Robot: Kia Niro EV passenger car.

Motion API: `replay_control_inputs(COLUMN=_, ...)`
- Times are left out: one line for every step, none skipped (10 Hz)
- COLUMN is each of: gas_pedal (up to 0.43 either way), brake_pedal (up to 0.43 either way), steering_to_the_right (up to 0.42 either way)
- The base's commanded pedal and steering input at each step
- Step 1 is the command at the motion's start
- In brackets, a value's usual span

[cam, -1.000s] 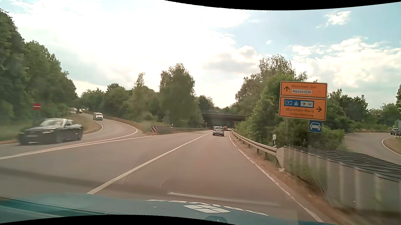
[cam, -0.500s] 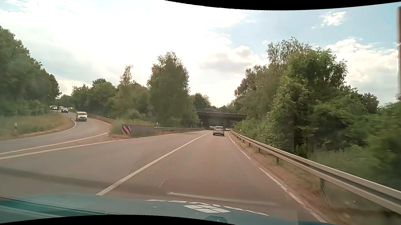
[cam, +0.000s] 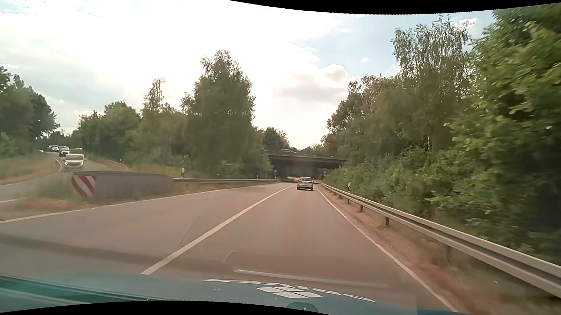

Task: Follow the waypoints while adhering to traffic rules and regulations

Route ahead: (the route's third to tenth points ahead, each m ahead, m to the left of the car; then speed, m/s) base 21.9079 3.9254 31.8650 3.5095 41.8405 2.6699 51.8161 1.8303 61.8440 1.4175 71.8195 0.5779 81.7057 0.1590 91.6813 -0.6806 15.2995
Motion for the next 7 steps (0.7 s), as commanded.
replay_control_inputs(gas_pedal=0.079, brake_pedal=0.000, steering_to_the_right=0.011)
replay_control_inputs(gas_pedal=0.079, brake_pedal=0.000, steering_to_the_right=0.011)
replay_control_inputs(gas_pedal=0.079, brake_pedal=0.000, steering_to_the_right=0.011)
replay_control_inputs(gas_pedal=0.079, brake_pedal=0.000, steering_to_the_right=0.011)
replay_control_inputs(gas_pedal=0.079, brake_pedal=0.000, steering_to_the_right=0.011)
replay_control_inputs(gas_pedal=0.079, brake_pedal=0.000, steering_to_the_right=0.011)
replay_control_inputs(gas_pedal=0.079, brake_pedal=0.000, steering_to_the_right=0.011)
